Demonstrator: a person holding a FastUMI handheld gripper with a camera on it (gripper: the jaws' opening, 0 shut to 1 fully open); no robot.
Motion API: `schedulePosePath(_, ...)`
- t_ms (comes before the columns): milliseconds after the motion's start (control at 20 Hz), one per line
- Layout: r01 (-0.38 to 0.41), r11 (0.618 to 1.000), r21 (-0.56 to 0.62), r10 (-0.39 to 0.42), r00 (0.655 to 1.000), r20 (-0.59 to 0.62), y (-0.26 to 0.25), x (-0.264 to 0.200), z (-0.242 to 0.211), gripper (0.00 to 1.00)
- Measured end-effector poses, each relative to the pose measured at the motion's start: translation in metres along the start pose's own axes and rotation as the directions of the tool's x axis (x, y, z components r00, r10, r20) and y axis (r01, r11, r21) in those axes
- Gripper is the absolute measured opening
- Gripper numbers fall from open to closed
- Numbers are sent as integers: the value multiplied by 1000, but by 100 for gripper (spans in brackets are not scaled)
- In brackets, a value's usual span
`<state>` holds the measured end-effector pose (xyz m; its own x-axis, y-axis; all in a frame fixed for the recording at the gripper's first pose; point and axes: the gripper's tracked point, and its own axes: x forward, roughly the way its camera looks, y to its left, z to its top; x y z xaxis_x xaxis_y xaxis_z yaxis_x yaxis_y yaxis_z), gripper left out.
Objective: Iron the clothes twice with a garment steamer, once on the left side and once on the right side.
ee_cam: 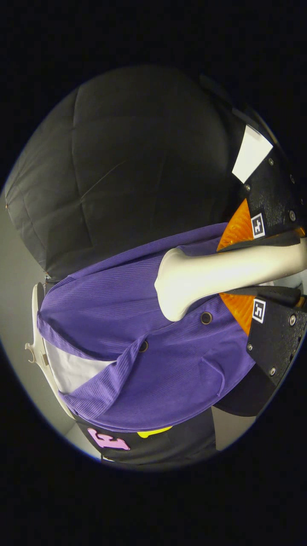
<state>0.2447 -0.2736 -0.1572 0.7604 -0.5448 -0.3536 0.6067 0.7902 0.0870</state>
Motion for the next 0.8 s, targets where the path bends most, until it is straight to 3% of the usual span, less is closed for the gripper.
schedulePosePath(800, 7, 997, 81, -4, 999, -36, -19, 20, -79, 37)
